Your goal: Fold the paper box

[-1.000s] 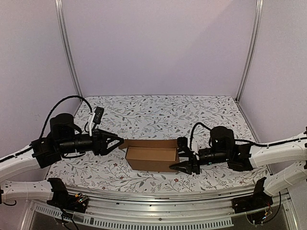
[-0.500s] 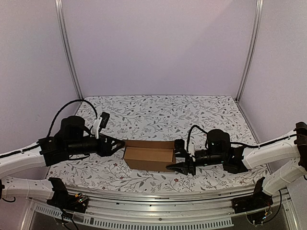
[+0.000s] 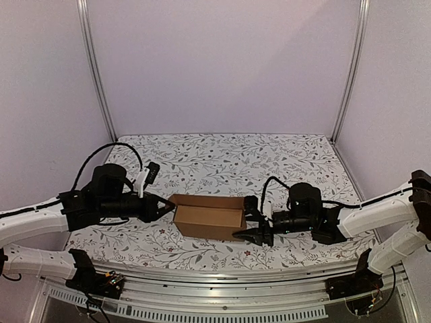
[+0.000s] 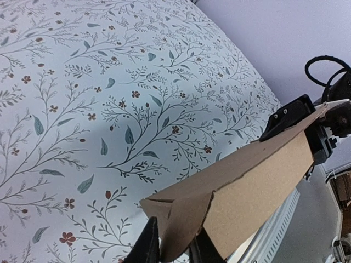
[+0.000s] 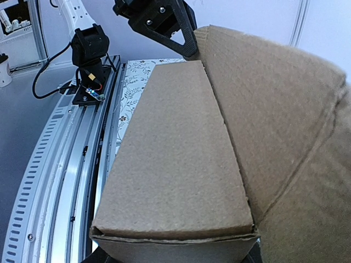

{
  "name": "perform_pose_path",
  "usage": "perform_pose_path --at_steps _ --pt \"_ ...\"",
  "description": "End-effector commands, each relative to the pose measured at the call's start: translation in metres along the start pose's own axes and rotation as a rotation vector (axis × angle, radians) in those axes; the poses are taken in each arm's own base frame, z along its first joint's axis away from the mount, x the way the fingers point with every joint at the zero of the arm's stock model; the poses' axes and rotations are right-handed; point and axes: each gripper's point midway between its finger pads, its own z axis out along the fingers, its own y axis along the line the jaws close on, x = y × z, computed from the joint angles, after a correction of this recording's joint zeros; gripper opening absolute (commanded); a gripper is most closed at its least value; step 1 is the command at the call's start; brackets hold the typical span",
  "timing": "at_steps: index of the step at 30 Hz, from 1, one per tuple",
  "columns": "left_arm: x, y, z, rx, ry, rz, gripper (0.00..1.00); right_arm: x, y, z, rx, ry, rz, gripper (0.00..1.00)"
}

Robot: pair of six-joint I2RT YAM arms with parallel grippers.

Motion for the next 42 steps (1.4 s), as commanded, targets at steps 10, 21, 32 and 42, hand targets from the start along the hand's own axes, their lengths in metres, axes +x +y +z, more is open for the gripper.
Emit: perform_pose_path --at_steps 10,21,32,42 --pt "-0.014 -0.007 -0.007 -0.022 -0.013 0.028 0.21 0.010 0.000 0.003 0.010 0.018 0.012 0.14" --pt "-0.015 -0.009 -0.003 -0.036 0.019 0.025 0.00 0.015 -0.001 0.007 0.055 0.041 -0.018 0.13" --pt "-0.021 -0.014 0.000 -0.069 0.083 -0.007 0.00 0.027 0.004 0.014 0.108 0.092 -0.119 0.11" --pt "-0.028 -0.018 0.004 -0.092 0.142 0.022 0.00 0.039 0.012 0.011 0.087 0.136 -0.169 0.11"
